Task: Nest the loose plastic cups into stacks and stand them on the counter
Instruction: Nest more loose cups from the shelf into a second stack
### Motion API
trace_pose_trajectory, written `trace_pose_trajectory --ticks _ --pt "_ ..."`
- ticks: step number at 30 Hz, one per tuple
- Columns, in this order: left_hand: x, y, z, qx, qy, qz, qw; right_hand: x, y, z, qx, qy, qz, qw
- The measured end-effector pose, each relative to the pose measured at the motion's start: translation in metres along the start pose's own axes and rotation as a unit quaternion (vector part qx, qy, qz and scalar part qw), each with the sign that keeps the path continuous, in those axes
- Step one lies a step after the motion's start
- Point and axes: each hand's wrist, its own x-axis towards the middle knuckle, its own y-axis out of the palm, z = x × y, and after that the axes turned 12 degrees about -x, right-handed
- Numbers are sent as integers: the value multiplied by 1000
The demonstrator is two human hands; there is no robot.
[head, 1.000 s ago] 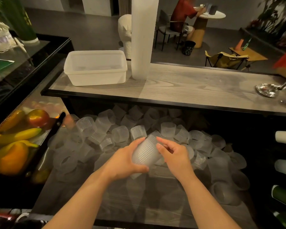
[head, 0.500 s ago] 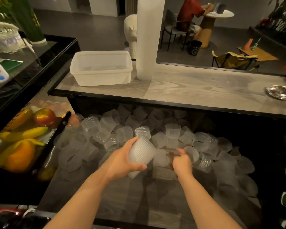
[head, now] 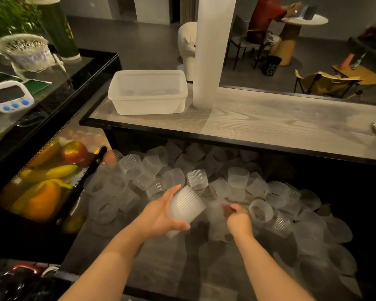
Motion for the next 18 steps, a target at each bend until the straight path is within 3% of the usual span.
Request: trace_pose_trajectory --ticks 2,5,9,18 --pt "0 -1 2 -13 1 2 1000 -14 -16 16 -71 -113 -22 991" --pt "1 -1 2 -22 7 10 1000 -44 -32 46 -8 -214 5 977" --pt "1 0 -4 -29 29 22 999 -63 -30 68 7 -261 65 963" --pt "-4 -16 -1 -82 56 -4 995 -72 -16 76 -90 -331 48 938"
